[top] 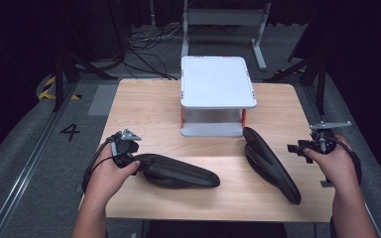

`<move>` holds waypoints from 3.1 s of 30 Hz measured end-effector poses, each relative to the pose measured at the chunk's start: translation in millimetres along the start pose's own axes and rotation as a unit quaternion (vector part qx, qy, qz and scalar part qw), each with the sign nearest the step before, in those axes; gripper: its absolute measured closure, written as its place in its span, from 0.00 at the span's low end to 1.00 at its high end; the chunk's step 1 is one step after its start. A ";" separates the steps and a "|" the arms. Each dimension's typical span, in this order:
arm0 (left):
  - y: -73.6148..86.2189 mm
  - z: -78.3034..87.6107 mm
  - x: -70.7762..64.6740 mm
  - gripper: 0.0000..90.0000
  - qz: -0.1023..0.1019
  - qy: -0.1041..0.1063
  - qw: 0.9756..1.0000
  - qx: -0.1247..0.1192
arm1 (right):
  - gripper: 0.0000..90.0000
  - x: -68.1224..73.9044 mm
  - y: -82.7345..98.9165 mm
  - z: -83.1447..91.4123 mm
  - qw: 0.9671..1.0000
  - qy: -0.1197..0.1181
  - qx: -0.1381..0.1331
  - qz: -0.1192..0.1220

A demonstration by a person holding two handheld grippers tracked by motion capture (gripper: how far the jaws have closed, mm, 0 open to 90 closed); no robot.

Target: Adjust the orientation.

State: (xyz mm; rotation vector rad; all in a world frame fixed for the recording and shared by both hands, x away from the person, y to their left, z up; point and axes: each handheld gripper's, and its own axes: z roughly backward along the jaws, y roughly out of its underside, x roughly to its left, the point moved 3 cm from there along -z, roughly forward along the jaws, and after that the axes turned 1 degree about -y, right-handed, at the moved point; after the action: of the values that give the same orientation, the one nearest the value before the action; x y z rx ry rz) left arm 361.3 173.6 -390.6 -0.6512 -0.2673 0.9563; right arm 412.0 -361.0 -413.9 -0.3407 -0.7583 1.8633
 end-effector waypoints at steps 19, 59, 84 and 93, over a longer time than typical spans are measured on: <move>7.3 -3.9 -67.1 0.80 -0.086 0.099 0.986 0.100 | 0.54 2.4 -3.8 4.7 1.000 -0.012 -0.003 0.008; 5.3 -24.6 -47.6 0.93 0.005 0.035 0.994 0.107 | 0.61 -11.0 -10.7 16.6 0.998 -0.011 -0.055 -0.006; -50.6 -64.8 -66.4 0.70 -0.025 0.048 0.999 0.007 | 0.61 -31.1 27.2 39.1 0.997 0.022 -0.056 -0.041; -74.7 -80.2 -81.2 0.59 -0.049 0.056 0.996 -0.052 | 0.61 -31.6 32.8 39.1 0.997 0.024 -0.050 -0.044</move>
State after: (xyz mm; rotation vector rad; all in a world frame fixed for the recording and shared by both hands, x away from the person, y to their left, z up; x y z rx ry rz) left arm 404.6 44.7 -401.1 -0.7784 -0.2477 0.8132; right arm 379.7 -411.3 -408.8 -0.4075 -0.8226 1.7325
